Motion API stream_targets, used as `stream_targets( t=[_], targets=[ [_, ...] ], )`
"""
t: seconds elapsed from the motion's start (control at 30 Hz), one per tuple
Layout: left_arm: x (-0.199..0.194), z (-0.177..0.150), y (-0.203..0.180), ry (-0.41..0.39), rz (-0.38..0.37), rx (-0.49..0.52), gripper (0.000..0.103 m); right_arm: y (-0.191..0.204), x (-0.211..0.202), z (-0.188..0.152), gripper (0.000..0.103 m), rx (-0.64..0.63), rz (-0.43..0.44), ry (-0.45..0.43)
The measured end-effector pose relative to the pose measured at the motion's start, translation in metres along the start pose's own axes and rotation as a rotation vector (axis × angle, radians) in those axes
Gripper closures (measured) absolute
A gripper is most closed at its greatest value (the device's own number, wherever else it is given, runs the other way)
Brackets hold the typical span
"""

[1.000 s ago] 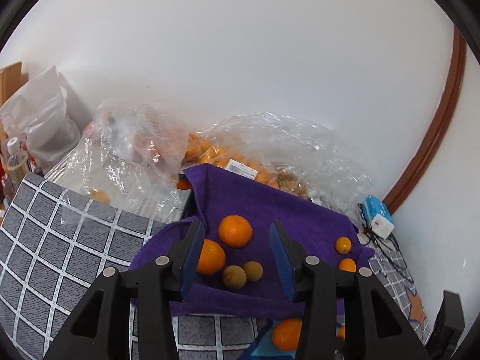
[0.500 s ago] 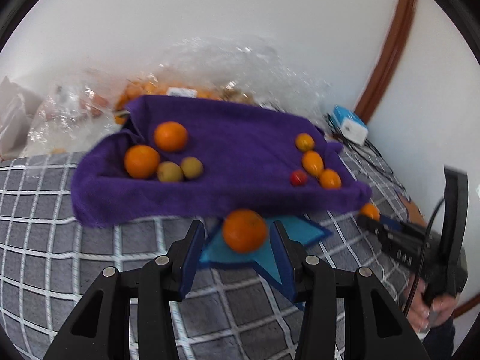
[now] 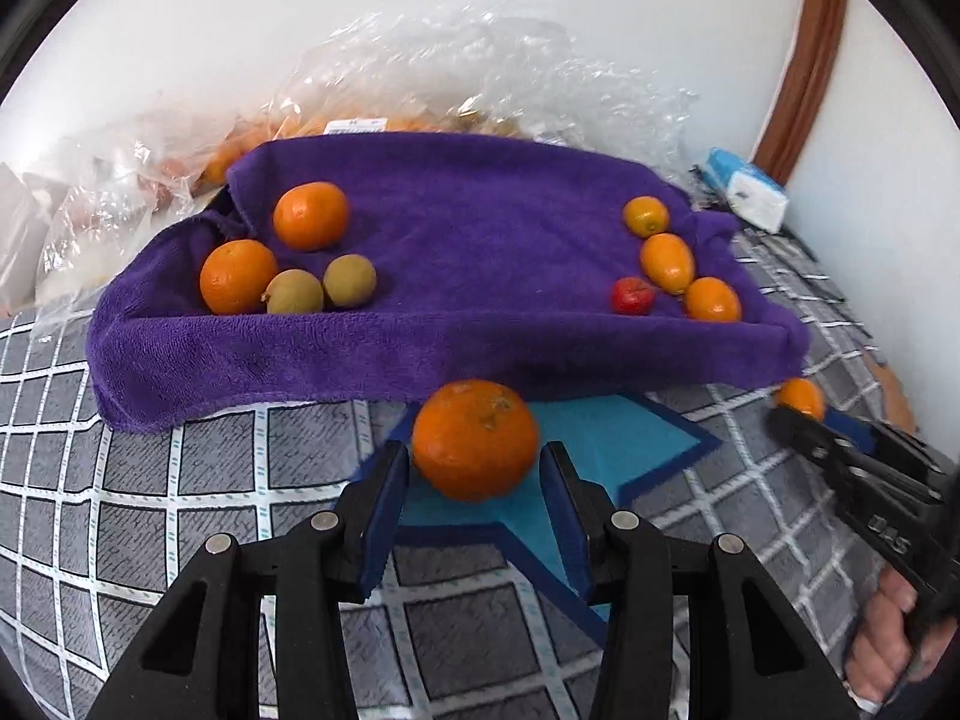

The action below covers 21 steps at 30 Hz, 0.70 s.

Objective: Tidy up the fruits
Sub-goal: 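Grasp an orange with the right gripper while the left gripper grasps another orange, then lift both held oranges and carry them over the purple towel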

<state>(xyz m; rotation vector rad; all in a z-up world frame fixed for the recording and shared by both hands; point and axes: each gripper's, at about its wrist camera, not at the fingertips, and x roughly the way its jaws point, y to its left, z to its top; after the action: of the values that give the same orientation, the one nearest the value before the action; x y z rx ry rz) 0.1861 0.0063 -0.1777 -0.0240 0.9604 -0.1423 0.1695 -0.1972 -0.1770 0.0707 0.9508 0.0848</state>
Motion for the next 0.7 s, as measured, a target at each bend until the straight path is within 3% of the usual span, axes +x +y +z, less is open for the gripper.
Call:
stream_targets(
  t=[0.2, 0.43, 0.5, 0.7],
  targets=[
    [-0.011, 0.0, 0.005, -0.012, 0.003, -0.023, 0.065, 0.002, -0.002, -0.001, 0.07, -0.009, 0.018, -0.009],
    [-0.055, 0.0, 0.019, -0.058, 0.005, -0.051, 0.065, -0.001, -0.012, 0.005, 0.07, 0.015, 0.052, -0.015],
    [-0.07, 0.0, 0.022, -0.071, 0.005, -0.06, 0.065, 0.0, -0.024, 0.012, 0.07, 0.022, 0.073, -0.022],
    [-0.109, 0.008, 0.025, -0.108, 0.048, -0.036, 0.065, 0.017, -0.076, 0.038, 0.07, -0.047, 0.021, -0.079]
  ],
)
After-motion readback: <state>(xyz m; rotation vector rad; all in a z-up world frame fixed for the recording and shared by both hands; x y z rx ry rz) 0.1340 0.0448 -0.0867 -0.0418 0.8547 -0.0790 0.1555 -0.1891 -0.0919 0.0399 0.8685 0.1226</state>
